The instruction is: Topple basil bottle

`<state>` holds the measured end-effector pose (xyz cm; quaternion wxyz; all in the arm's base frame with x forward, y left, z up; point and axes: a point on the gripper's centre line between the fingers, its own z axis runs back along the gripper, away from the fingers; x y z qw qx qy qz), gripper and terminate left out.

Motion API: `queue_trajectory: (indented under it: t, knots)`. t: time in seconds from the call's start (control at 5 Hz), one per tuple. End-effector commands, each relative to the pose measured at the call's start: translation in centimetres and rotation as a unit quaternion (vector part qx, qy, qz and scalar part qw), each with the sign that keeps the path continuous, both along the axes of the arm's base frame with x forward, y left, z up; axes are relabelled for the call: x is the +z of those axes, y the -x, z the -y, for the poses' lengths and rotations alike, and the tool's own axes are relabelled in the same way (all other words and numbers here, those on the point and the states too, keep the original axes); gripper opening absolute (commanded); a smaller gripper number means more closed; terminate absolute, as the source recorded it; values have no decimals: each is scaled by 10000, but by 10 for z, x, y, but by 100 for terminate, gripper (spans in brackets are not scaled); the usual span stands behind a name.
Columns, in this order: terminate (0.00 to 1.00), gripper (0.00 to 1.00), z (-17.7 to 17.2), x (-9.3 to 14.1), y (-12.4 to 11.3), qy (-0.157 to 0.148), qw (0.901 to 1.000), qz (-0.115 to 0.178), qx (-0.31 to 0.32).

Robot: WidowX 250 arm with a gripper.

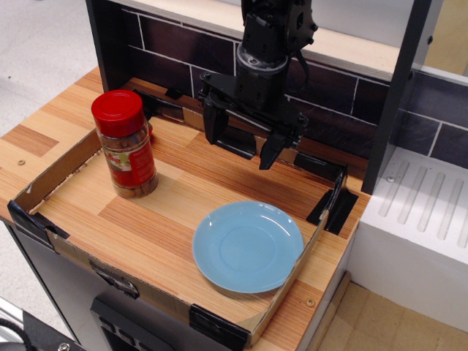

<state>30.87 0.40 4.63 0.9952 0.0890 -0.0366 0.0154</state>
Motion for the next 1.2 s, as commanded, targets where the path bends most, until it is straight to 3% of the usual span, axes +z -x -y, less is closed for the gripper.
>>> queue_trajectory:
  t: [0.0, 0.2, 0.4, 0.6, 0.8, 1.0]
  knots:
    - [0, 100, 0, 0, 0, 0, 10000, 0, 0]
    - [0, 100, -17, 18, 6, 97, 9951, -358, -921]
    - [0, 100, -35, 34, 9, 169, 9899, -259, -1385]
    - [0, 100, -50, 45, 13, 63, 9698, -519, -2384]
    - [0, 100, -57, 47, 15, -118, 9422, -403, -3325]
    - [0, 100, -59, 50, 20, -273, 9275, -323, -3714]
